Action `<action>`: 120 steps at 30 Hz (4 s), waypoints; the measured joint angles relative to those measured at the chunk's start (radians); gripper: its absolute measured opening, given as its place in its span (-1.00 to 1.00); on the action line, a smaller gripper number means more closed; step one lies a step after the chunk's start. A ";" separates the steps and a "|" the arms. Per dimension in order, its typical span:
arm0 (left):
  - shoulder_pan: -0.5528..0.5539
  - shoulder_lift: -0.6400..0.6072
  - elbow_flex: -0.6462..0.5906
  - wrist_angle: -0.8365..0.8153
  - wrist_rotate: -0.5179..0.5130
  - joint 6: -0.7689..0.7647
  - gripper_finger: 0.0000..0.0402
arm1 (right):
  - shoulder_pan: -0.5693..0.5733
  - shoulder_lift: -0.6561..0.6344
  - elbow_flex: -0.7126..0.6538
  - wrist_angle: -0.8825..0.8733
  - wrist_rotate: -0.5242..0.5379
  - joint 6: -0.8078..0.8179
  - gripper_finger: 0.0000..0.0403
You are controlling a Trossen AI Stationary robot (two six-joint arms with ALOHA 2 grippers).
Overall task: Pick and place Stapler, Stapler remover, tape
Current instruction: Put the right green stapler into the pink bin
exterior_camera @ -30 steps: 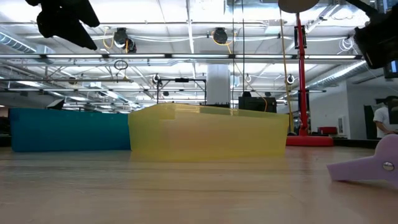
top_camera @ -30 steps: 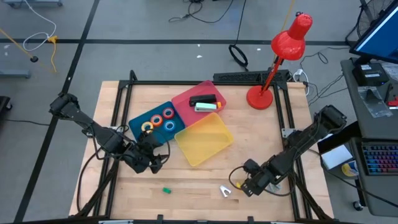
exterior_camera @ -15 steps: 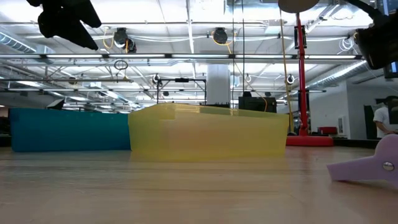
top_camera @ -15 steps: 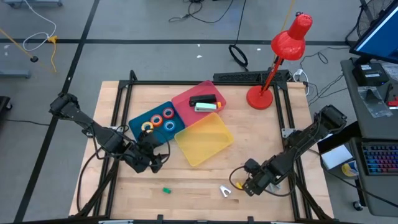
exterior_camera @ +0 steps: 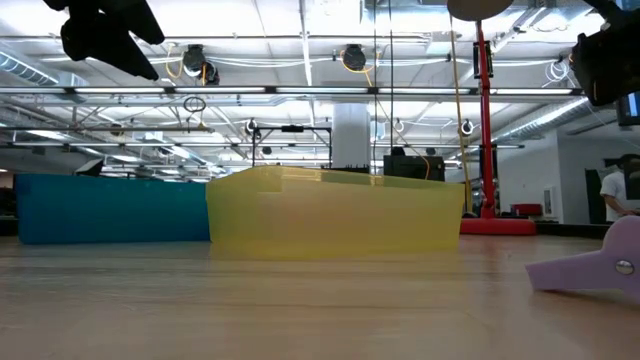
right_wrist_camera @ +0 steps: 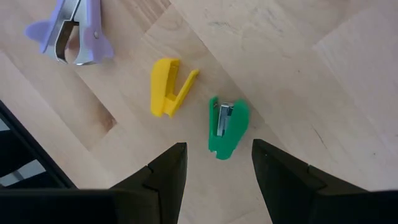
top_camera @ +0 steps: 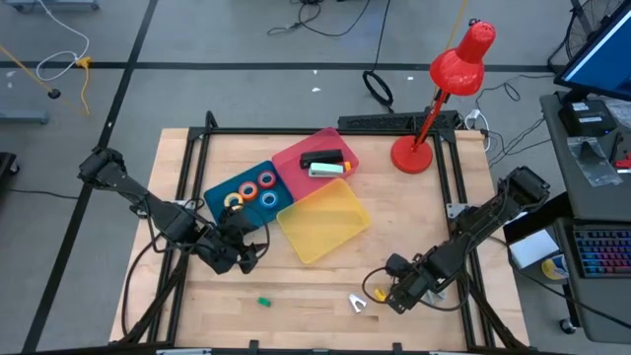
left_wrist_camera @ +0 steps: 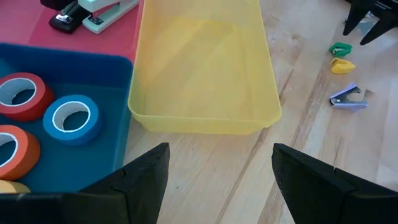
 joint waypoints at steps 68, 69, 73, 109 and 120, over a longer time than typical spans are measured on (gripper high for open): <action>0.047 0.000 0.000 -0.001 -0.026 0.009 0.41 | -0.007 0.021 -0.199 0.201 0.005 -0.050 -0.04; 0.051 0.000 0.000 -0.001 -0.026 0.011 0.41 | -0.008 0.021 -0.199 0.191 0.005 -0.050 -0.08; 0.065 0.000 0.000 -0.001 -0.026 0.024 0.41 | -0.020 0.022 -0.199 0.162 0.000 -0.050 -0.23; 0.072 0.000 0.001 0.103 -0.031 0.033 0.41 | -0.226 -0.197 -0.204 0.243 0.110 -0.200 -0.71; 0.072 0.000 0.001 0.198 -0.095 0.039 0.41 | -0.493 -0.264 -0.201 0.598 0.136 -0.513 -0.71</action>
